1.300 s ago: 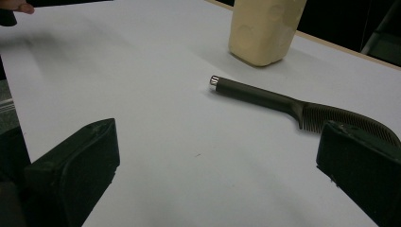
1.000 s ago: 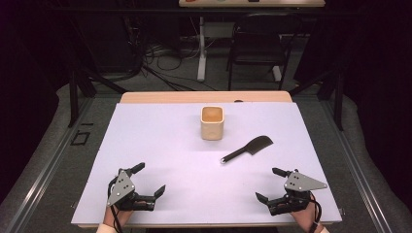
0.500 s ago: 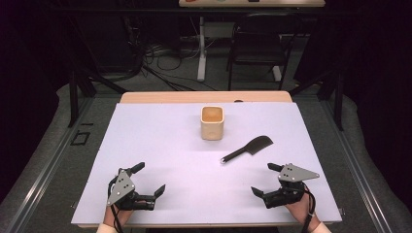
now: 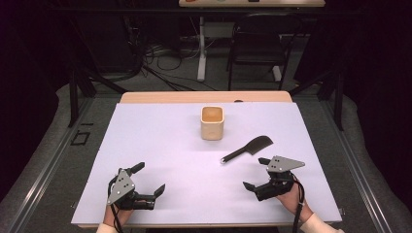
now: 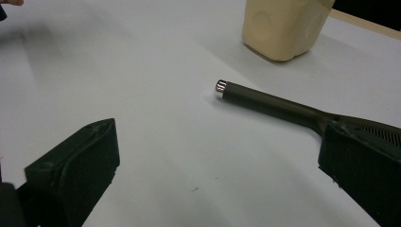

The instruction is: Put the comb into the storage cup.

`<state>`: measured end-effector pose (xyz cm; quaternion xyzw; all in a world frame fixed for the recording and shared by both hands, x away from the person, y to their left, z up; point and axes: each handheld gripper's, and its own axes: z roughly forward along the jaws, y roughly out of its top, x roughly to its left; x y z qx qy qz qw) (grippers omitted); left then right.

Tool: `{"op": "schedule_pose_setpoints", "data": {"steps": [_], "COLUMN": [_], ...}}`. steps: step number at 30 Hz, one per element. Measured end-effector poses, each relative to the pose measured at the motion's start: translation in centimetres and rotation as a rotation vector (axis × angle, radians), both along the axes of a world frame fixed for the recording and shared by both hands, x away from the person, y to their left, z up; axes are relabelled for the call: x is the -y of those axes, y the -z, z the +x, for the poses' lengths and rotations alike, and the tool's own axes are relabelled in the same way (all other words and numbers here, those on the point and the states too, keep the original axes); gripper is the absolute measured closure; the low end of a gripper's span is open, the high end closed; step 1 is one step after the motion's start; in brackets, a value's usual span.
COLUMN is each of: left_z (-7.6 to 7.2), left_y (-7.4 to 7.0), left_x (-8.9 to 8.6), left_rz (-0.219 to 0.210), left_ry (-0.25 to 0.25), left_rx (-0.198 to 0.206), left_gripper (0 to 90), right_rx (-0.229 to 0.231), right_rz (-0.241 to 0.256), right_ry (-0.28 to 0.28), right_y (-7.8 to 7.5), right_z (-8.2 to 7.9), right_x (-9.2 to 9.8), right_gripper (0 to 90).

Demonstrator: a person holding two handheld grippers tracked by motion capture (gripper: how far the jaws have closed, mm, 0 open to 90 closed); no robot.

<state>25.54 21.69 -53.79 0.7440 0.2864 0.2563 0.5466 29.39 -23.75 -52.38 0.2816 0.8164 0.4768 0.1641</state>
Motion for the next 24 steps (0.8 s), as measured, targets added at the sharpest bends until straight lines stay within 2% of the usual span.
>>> {"op": "schedule_pose_setpoints", "data": {"steps": [24], "left_z": [-0.1], "left_y": [-0.1], "left_x": [-0.2], "left_rz": [0.001], "left_ry": [0.004], "left_rx": [0.005], "left_gripper": [0.2], "right_rx": [-0.012], "right_rz": [-0.034], "right_ry": [-0.025], "right_y": [-0.3], "right_z": [2.3], "right_x": [-2.0], "right_gripper": [0.0]}}
